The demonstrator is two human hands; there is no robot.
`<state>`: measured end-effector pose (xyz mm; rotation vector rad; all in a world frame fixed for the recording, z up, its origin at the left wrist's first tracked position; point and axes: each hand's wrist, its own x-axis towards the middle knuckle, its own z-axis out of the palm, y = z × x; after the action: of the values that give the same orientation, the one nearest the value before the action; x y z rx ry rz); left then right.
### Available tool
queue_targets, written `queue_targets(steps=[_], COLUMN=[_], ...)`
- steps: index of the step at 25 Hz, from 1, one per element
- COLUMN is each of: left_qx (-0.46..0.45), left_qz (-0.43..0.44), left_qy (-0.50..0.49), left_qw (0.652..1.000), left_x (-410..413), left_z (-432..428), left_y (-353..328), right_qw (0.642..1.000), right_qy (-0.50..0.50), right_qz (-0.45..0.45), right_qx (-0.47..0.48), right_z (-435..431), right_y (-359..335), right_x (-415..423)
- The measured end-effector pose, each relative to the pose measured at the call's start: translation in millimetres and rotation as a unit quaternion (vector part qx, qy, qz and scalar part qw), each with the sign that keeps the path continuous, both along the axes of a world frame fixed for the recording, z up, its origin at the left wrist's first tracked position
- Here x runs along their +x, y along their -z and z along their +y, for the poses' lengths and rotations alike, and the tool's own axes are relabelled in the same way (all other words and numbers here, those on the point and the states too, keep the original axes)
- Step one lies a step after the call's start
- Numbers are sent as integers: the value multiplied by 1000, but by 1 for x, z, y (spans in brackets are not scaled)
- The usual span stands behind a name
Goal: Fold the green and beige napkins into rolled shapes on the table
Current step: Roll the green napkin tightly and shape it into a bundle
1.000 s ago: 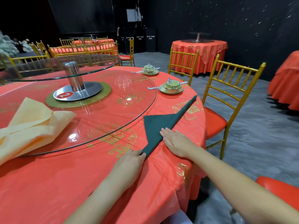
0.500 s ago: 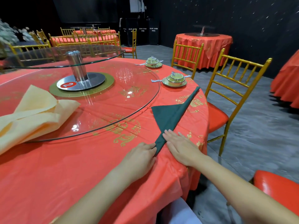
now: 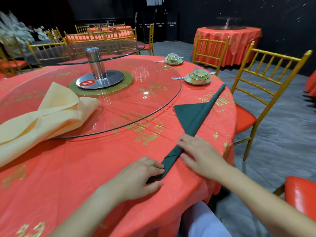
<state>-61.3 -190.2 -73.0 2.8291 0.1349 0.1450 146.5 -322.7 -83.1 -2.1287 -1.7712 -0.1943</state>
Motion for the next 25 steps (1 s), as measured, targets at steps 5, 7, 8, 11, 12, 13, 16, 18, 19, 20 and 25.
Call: queue_targets(steps=[5, 7, 8, 11, 12, 13, 16, 18, 19, 20, 25], left_qx=[-61, -84, -91, -110, -119, -129, -144, -137, -128, -119, -117], left_qz=[48, 48, 43, 27, 27, 28, 20, 18, 12, 1, -42], left_qy=[31, 25, 22, 19, 16, 11, -6, -4, 0, 0, 3], left_qw=[996, 995, 995, 993, 992, 991, 989, 990, 992, 993, 992], left_x=[-2, -7, -10, -15, -15, -16, -18, -19, -18, -15, 4], left_z=[13, 18, 20, 22, 22, 22, 25, 29, 29, 29, 23], left_y=[-8, -8, -7, -6, -6, -7, -13, -13, -12, -11, -7], right_qw=[998, 999, 998, 996, 995, 994, 989, 985, 984, 983, 970], right_qy=[-41, -6, 8, 42, 54, 65, 95, 112, 119, 124, 124], right_qz=[1, -1, 0, 14, 16, 20, 35, 47, 57, 71, 176], right_qx=[37, 48, 54, 73, 77, 83, 108, 120, 118, 114, 115], right_z=[-11, -11, -11, -9, -8, -7, -4, -3, -2, -2, -2], right_y=[15, 21, 22, 24, 25, 26, 26, 26, 27, 27, 28], right_x=[-59, -67, -71, -81, -83, -85, -88, -90, -90, -90, -87])
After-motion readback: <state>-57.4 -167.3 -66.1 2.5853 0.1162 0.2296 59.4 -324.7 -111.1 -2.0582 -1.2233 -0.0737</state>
